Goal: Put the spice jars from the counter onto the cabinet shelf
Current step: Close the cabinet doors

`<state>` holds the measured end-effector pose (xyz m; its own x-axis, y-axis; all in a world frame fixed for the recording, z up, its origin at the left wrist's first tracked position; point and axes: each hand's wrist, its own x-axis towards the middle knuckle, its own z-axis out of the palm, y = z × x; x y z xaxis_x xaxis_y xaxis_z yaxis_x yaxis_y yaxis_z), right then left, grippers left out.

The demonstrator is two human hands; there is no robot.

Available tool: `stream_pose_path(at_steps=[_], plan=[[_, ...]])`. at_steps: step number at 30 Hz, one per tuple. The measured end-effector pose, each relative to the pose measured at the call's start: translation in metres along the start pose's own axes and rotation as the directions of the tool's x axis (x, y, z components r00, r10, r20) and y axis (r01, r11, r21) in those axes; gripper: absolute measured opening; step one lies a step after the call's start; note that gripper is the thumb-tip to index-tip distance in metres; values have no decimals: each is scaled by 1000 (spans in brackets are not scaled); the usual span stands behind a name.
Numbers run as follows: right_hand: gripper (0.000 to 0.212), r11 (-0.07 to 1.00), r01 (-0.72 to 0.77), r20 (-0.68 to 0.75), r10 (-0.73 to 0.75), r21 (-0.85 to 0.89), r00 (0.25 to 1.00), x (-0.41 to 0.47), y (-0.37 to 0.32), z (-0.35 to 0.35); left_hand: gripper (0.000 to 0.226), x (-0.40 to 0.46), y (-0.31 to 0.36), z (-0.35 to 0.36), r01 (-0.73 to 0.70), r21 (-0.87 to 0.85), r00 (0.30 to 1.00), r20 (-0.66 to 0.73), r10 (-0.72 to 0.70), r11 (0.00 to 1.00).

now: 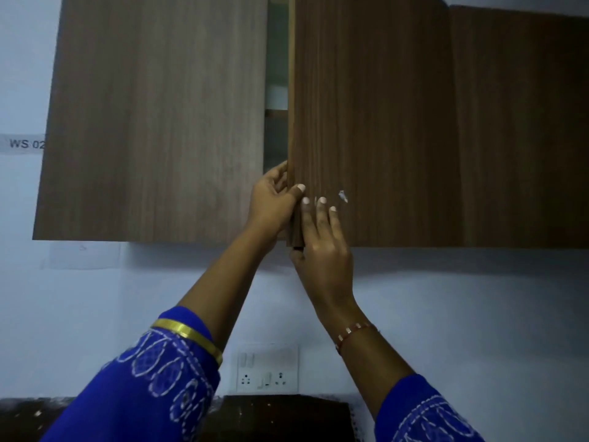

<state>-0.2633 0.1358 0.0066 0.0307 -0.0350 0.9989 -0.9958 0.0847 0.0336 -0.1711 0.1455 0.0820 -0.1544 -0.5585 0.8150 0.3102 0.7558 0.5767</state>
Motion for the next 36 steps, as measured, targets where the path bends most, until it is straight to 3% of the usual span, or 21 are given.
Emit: stream_pose_path(at_steps=[8,14,18,25,30,36], plan=[[78,965,53,40,-44,-256,998,4,-8,71,41,47,-60,-27,-94,335,995,13,95,938],[66,936,58,40,-47,-347,998,8,-12,120,38,68,-120,-53,-273,586,960,117,254,763],[66,915,78,58,-60,-397,997,8,-10,143,51,73,-164,-70,-343,725,934,194,300,598],[70,882,116,110,-74,-457,991,9,-6,168,55,77,-201,-74,-448,779,855,229,466,438],[77,879,145,150,-85,-453,985,7,-2,173,55,79,-216,-77,-487,836,805,317,502,252],[75,900,182,208,-105,-397,973,4,0,171,57,72,-220,-77,-477,862,807,352,475,171]])
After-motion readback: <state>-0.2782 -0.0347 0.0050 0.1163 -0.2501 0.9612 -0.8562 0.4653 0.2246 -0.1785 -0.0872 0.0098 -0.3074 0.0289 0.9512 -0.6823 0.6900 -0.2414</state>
